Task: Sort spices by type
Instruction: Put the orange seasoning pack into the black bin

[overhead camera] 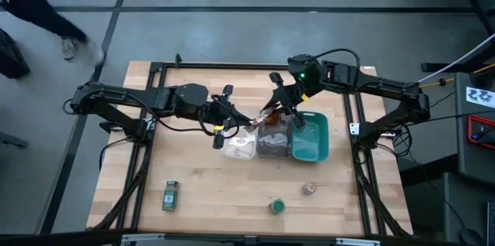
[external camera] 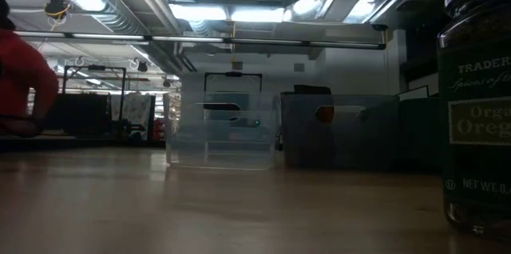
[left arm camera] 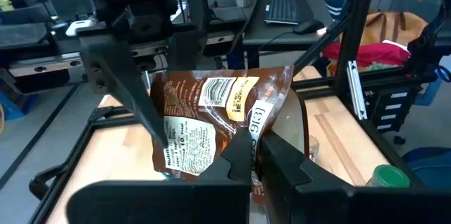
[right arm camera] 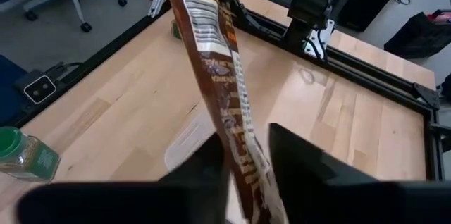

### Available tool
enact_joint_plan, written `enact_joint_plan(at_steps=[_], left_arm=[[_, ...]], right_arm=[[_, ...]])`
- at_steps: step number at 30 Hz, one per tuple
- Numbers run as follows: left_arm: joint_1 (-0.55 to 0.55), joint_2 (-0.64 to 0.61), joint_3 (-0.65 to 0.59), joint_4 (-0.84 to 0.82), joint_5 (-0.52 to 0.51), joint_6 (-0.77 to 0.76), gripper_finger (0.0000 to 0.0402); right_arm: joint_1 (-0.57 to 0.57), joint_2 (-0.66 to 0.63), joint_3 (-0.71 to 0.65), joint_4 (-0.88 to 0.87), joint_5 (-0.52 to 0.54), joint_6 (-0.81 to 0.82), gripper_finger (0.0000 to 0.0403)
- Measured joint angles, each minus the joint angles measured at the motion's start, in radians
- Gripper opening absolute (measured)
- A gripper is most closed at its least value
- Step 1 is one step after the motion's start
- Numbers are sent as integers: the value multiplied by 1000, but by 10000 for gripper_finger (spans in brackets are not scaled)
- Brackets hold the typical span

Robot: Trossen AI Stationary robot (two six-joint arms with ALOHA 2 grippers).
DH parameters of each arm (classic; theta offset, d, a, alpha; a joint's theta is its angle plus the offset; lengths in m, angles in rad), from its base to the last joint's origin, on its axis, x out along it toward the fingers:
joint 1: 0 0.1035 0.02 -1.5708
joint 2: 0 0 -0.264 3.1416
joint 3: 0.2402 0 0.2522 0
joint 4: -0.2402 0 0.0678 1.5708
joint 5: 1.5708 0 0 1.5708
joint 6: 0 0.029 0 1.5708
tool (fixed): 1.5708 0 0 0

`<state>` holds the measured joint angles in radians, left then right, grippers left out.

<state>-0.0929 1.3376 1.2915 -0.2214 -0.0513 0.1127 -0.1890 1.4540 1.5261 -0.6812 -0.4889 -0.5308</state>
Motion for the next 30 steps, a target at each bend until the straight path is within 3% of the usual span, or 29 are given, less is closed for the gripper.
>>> enact_joint_plan(at_steps=[3, 5, 9, 15, 20, 30], left_arm=[[0, 0, 0, -3, 0, 0, 3], [0, 0, 0, -7, -1, 0, 10], [0, 0, -7, -15, -10, -1, 37], [1, 0, -7, -112, -130, -32, 98], [19, 0, -8, -213, -151, -34, 139], [53, 8, -8, -303, -151, -34, 148]], right_arm=[[0, 0, 0, -1, 0, 10, 28], [0, 0, 0, -2, 1, 31, 10], [0, 0, 0, -28, 46, 107, 22], [0, 0, 0, -194, 170, 166, 9], [0, 0, 0, -357, 256, 225, 10], [2, 26, -27, -481, 305, 366, 5]])
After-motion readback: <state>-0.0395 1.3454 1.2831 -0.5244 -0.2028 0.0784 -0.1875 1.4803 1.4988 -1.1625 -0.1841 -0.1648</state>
